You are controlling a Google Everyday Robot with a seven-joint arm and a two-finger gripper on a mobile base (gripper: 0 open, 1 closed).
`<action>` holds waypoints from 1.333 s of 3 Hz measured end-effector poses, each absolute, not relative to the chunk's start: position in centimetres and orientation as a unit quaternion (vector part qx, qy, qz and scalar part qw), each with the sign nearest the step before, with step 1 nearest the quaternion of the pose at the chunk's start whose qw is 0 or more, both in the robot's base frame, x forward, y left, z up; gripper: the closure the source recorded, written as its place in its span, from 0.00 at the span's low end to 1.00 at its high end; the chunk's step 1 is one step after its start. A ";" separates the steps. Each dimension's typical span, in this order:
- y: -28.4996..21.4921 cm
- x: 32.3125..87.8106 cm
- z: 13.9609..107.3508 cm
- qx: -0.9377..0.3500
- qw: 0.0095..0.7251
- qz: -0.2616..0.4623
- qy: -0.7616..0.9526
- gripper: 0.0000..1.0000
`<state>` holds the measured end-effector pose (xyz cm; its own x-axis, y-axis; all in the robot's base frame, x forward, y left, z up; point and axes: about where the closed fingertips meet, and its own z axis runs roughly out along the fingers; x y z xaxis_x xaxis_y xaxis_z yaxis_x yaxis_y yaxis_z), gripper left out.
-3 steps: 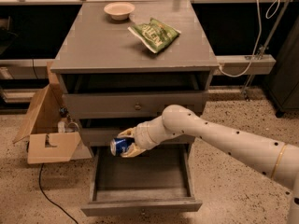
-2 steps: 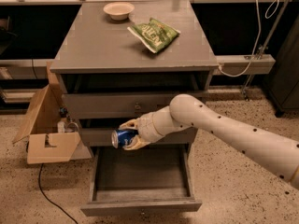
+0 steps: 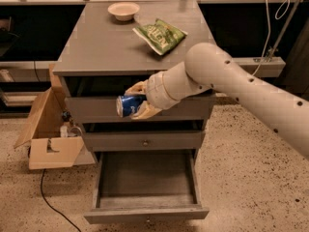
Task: Pick pepsi can from bottom drawer and place on counter
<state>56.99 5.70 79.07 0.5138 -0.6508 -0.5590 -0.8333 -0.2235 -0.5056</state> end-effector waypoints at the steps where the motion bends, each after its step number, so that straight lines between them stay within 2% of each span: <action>1: 5.7 56.9 78.9 -0.774 0.397 0.116 0.479 1.00; 3: 5.4 61.0 85.3 -0.769 0.420 0.090 0.473 1.00; 4: 5.9 65.0 90.7 -0.756 0.430 0.074 0.488 1.00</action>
Offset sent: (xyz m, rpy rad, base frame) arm 0.0455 -0.0073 0.0748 0.0253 -0.1102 -0.0100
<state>65.05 5.87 90.68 0.5131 -0.6740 -0.5315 -0.8012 -0.1539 -0.5783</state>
